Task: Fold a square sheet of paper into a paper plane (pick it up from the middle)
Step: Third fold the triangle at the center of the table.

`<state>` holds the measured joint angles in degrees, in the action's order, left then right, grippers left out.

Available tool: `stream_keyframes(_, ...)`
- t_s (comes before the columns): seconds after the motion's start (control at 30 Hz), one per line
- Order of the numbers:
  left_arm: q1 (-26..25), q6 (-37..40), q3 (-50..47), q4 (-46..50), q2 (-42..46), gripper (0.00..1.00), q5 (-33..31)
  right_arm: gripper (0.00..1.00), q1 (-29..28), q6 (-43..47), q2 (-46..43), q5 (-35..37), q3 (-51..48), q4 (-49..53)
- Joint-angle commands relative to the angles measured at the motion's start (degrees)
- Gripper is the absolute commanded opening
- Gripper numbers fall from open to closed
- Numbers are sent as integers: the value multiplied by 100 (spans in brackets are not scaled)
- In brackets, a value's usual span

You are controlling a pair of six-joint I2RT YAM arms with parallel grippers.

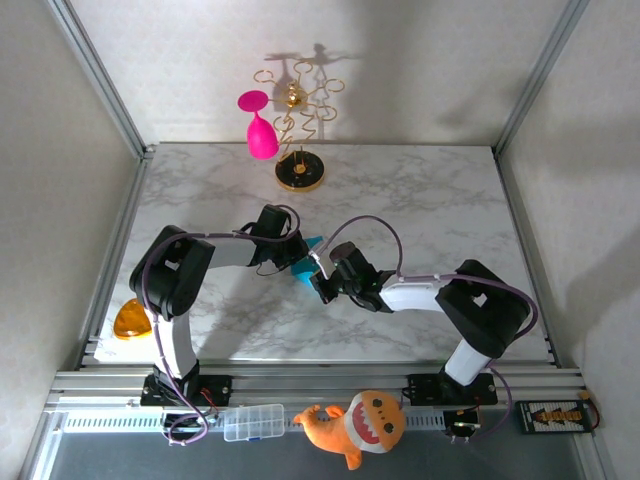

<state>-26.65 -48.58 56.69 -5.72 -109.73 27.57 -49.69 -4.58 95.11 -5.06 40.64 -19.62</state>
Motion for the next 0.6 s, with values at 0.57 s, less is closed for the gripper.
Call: stream_keyframes(0.57, -86, 100, -8, 334, -277, 0, -120, 0, 62, -452, 236, 653, 313, 492)
